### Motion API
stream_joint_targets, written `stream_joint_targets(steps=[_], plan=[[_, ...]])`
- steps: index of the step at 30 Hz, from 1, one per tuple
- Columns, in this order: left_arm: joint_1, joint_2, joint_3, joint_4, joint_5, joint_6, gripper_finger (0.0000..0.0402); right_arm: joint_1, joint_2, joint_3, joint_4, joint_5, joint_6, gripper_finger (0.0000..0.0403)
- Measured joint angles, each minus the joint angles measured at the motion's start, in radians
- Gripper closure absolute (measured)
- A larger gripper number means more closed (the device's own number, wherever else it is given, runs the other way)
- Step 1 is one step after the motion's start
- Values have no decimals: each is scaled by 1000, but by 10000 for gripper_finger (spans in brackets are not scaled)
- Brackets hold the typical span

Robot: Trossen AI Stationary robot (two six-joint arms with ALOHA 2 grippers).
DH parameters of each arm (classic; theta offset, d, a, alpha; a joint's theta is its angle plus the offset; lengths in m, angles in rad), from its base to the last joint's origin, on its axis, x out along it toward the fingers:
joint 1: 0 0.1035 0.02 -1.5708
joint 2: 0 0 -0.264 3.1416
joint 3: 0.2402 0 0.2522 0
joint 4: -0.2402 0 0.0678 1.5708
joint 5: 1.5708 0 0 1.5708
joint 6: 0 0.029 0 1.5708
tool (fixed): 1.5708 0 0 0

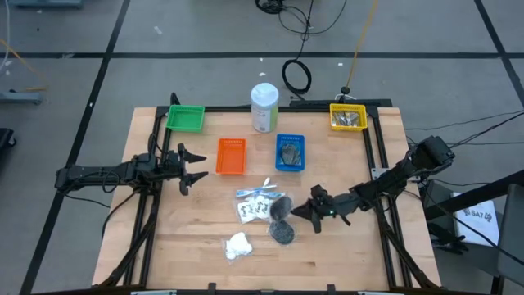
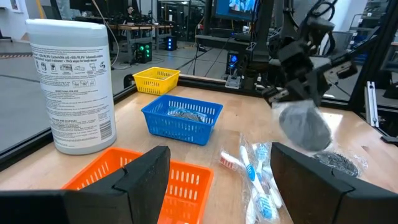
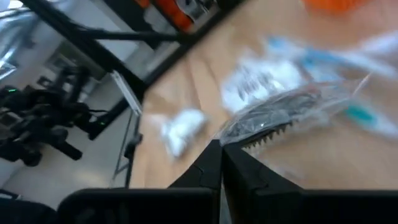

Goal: Pick & Place Travel size toiletries
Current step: Put the top hairbrush into the blue bin

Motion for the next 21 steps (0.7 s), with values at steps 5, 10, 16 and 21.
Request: stream_joint_targets(steps=[5, 10, 16, 21], plan=[[0, 0, 0, 0, 0, 0, 128, -56, 0, 1, 131, 2, -178, 402], [0, 0, 0, 0, 0, 0, 128, -165, 0, 1, 224, 7, -296, 403], [0, 0, 0, 0, 0, 0, 128, -317, 0, 1, 175, 18, -300, 403], [0, 0, 0, 0, 0, 0, 128, -408, 0, 1, 92, 76, -300, 403]])
